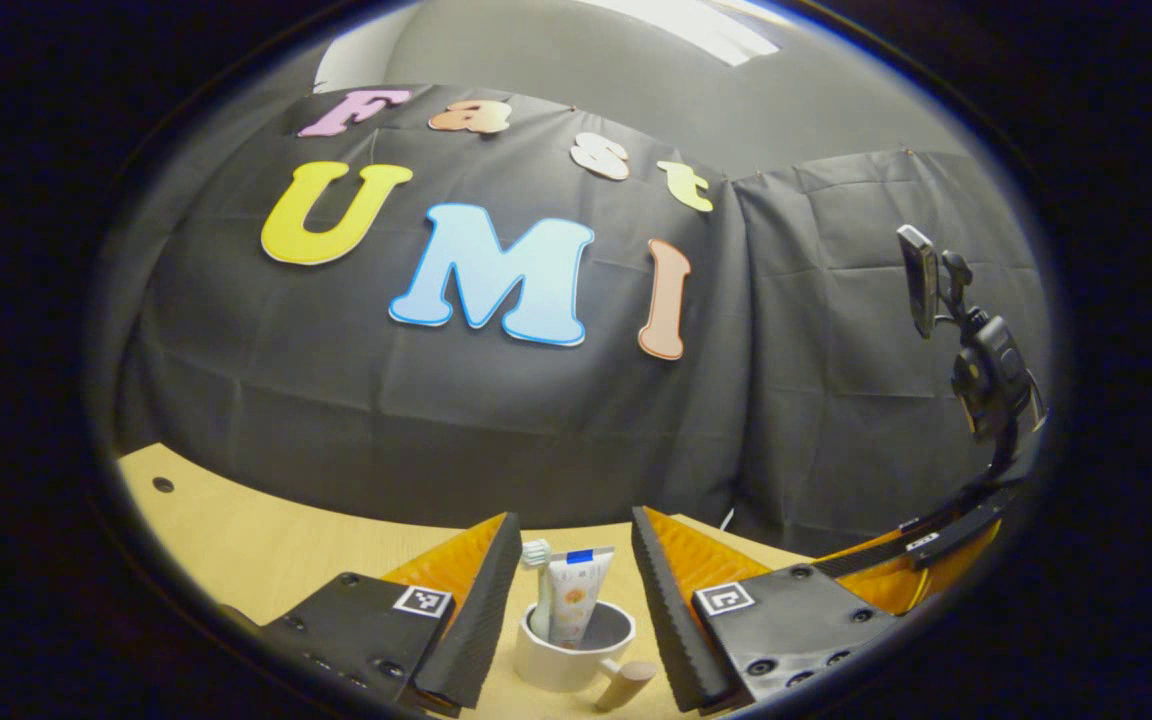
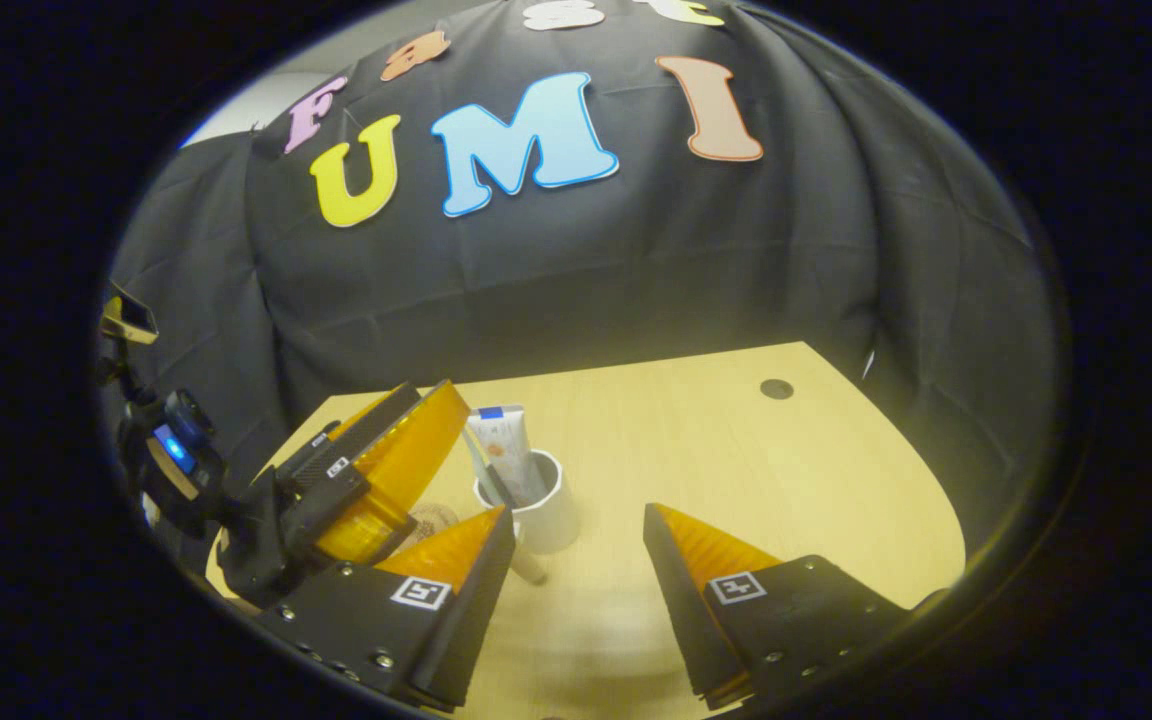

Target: Put the toothbrush and toothpaste on the desktop into the cup, then pick up the cup and place it on the coaster on the desktop.

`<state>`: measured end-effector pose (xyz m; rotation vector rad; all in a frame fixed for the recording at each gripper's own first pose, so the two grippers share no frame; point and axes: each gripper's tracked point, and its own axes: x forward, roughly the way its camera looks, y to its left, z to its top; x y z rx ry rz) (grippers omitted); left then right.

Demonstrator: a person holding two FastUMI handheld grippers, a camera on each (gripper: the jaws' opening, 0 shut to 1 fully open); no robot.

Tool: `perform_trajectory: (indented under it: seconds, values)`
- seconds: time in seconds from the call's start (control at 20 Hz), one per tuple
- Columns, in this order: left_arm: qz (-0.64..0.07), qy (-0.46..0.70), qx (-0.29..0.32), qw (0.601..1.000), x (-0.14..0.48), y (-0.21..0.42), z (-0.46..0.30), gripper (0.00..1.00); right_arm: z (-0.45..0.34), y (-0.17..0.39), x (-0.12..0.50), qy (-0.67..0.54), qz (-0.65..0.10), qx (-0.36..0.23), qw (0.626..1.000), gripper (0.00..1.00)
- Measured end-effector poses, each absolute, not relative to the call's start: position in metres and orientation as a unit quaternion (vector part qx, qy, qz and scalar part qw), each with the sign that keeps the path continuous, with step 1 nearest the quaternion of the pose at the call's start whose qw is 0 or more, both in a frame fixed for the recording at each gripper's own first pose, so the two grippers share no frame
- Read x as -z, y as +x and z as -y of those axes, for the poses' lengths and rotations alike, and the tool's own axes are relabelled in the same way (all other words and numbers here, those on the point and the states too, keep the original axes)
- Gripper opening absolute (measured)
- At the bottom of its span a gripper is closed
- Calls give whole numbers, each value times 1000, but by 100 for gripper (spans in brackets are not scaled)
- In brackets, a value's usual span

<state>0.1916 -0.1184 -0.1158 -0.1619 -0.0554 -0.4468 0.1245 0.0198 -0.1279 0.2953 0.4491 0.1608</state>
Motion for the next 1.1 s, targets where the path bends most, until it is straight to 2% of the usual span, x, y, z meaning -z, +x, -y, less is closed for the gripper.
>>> perform_trajectory:
  seconds: [0.15, 0.2, 0.25, 0.3, 0.35, 0.45, 0.5, 0.6, 1.1]
  values:
    - [20, -67, 214, 974, 102, 190, 104, 73, -27, 126, 132, 138, -250, -77, 955, 78]
    - [15, -66, 213, 975, 100, 187, 101, 78, -31, 126, 133, 140, -260, -78, 952, 82]
    - [9, -64, 206, 976, 99, 182, 95, 77, -34, 126, 133, 143, -268, -79, 949, 84]
    - [3, -61, 203, 977, 99, 178, 90, 84, -37, 126, 133, 147, -275, -80, 947, 84]
    - [-2, -58, 197, 979, 98, 175, 86, 82, -40, 127, 136, 148, -284, -80, 944, 86]
    - [-10, -58, 190, 980, 94, 170, 78, 89, -44, 129, 138, 144, -297, -76, 941, 86]
    - [-14, -58, 186, 981, 92, 169, 73, 97, -47, 131, 139, 142, -307, -75, 938, 86]
    - [-21, -59, 178, 982, 90, 165, 66, 93, -52, 131, 143, 141, -324, -74, 933, 86]
    - [-56, -49, 140, 987, 96, 141, 30, 96, -78, 142, 169, 86, -423, -75, 899, 86]
